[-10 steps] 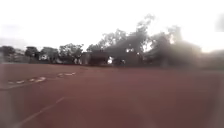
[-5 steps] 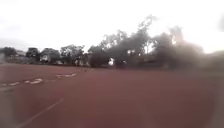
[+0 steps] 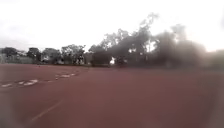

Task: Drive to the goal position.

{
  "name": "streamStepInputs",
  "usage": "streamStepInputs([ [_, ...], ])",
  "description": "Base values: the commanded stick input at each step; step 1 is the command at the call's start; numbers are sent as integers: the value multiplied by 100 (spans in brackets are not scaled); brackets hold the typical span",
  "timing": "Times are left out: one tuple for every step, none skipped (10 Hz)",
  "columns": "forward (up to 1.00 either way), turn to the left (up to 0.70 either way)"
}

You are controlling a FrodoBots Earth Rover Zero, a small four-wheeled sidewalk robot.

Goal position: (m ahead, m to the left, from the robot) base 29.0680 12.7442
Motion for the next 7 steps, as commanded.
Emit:
streamStepInputs([
  [70, 0],
  [70, 0],
  [70, 0],
  [70, 0],
  [70, 0],
  [70, 0],
  [70, 0],
])
